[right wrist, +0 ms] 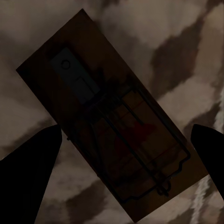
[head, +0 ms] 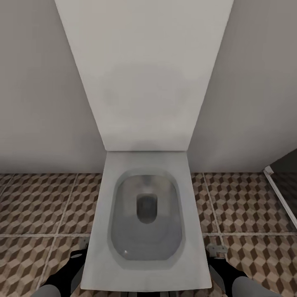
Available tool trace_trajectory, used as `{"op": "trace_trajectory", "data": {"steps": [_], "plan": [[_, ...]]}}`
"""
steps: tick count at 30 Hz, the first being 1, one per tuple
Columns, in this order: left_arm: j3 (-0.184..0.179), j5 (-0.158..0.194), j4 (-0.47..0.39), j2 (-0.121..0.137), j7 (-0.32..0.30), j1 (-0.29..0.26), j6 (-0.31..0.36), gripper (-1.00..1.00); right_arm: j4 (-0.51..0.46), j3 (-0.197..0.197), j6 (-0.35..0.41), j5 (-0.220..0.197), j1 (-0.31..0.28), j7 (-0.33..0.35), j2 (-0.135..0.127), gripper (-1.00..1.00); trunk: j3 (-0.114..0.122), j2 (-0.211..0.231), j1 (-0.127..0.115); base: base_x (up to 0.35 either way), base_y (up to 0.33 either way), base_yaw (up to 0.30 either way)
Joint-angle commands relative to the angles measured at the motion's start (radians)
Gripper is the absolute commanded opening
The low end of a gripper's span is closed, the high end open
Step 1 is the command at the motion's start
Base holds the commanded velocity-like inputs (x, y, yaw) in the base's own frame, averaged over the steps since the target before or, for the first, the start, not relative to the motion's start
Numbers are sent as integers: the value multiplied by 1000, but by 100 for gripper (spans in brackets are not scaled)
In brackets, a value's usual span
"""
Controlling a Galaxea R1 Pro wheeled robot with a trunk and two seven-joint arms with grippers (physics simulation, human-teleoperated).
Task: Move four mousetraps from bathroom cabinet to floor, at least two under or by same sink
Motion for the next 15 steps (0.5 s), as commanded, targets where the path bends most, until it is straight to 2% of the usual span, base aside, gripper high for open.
{"op": "trace_trajectory", "data": {"steps": [1,15], "plan": [[-9,7,-2,1,11,0,6,-100,-2,0,6,1,0,-2,0,-100,-1,0,0,0,0,0],[-10,7,-3,1,11,0,8,-100,-2,0,6,1,0,-2,0,-100,-1,0,0,0,0,0]]}}
